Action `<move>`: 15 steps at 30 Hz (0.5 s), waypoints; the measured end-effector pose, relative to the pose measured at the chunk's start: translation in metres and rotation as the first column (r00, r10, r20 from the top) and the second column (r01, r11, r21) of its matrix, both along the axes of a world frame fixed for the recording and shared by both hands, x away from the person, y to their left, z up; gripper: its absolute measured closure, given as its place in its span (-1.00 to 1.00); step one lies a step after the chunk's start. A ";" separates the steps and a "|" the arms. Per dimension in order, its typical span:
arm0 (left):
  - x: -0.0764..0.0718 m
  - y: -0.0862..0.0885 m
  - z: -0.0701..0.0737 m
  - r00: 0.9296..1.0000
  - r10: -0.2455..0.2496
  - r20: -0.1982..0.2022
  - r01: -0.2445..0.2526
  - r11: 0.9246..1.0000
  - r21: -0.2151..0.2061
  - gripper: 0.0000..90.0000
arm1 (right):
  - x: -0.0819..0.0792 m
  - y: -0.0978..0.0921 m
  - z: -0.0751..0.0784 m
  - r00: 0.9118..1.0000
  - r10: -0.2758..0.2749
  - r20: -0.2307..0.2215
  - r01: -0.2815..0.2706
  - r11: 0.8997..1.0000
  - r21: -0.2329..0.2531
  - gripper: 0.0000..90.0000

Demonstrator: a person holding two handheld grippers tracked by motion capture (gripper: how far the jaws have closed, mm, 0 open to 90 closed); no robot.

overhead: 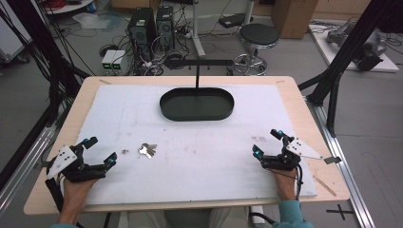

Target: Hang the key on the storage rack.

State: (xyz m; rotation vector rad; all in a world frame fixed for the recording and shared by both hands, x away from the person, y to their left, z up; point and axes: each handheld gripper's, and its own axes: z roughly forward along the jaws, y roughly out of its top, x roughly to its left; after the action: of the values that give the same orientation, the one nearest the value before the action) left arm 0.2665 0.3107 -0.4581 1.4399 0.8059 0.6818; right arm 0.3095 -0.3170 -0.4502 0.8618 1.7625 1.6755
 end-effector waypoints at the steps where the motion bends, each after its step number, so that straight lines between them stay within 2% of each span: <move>1: 0.000 0.000 0.000 1.000 -0.001 0.001 0.001 1.000 -0.001 -0.95 | 0.000 0.000 0.000 1.000 0.001 -0.001 -0.001 1.000 0.001 -0.99; 15: 0.000 0.000 0.000 1.000 0.005 -0.005 -0.005 1.000 0.005 -0.95 | -0.001 0.000 0.000 1.000 -0.008 0.002 0.008 1.000 0.001 -0.99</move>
State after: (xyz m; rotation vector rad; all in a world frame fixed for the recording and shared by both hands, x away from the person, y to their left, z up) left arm 0.2669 0.3108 -0.4577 1.4457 0.8126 0.6846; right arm 0.3085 -0.3168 -0.4503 0.8663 1.7549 1.6718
